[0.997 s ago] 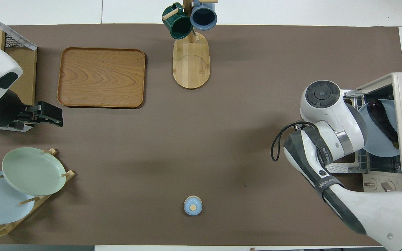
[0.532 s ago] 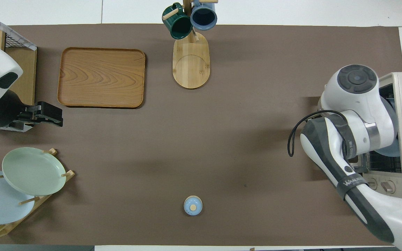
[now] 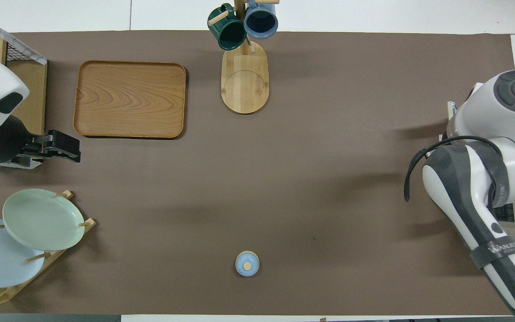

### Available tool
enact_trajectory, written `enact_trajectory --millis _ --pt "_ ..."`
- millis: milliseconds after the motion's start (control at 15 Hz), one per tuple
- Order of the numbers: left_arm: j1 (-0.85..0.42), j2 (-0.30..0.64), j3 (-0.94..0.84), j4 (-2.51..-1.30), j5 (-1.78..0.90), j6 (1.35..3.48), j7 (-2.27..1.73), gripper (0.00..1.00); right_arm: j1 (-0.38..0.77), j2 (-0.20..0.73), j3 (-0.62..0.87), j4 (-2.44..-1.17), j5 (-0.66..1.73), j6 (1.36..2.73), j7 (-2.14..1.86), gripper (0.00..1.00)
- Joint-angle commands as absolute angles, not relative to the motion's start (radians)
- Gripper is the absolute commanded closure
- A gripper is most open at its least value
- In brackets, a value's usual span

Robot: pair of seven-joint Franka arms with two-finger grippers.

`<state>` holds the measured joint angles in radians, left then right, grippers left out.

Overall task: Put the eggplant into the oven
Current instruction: 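Push the oven door shut with the right gripper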

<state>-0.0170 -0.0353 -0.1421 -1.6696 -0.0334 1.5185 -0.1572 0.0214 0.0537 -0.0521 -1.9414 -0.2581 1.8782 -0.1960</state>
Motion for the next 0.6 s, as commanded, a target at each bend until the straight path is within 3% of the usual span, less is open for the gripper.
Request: enact_trajectory --millis 0,266,532 --pt "0.003 -0.048 -0.153 -1.681 -0.041 1.528 -0.152 0.00 -0.029 0.064 -0.060 -1.954 -0.261 1.856 -0.241 1.00" --pt "0.003 -0.049 -0.155 -1.681 -0.041 1.528 -0.152 0.00 -0.044 0.031 -0.064 -1.921 -0.259 1.763 -0.275 1.00" --pt "0.003 -0.049 -0.155 -1.681 -0.041 1.528 -0.152 0.00 -0.043 0.040 -0.061 -1.800 -0.224 1.636 -0.272 1.00"
